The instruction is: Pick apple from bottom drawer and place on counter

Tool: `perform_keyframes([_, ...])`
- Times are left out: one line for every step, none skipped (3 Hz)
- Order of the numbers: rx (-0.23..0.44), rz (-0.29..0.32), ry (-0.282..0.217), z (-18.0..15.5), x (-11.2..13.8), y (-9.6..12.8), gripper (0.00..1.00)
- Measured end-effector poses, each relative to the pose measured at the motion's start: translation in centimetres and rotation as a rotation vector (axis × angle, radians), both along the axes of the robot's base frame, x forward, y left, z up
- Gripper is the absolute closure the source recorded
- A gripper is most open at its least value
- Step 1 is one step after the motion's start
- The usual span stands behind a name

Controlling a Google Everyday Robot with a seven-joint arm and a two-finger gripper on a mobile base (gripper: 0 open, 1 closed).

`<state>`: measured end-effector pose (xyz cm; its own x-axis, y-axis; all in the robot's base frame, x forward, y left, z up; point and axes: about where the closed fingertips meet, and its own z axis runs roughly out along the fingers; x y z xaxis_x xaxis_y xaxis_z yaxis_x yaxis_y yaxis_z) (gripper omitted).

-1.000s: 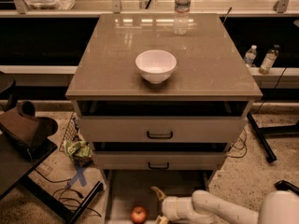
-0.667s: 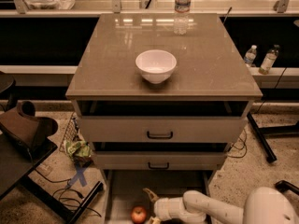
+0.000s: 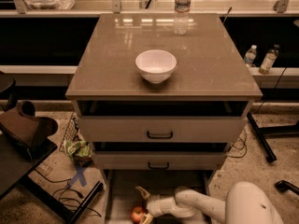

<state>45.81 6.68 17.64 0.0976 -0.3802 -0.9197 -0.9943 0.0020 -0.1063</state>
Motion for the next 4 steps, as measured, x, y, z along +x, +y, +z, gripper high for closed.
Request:
perform_keyframes([-0.012, 0.005, 0.014, -1.5, 0.9, 0.2, 0.0])
perform_keyframes([-0.078, -0.006, 0.032, -4.5, 0.8, -1.5, 0.26])
perform_keyframes([-0.118, -0.018, 0.042, -6.1, 0.3, -2.8, 0.48])
perform_keyframes([-0.116, -0.016, 0.044, -6.1, 0.2, -2.6, 0.7])
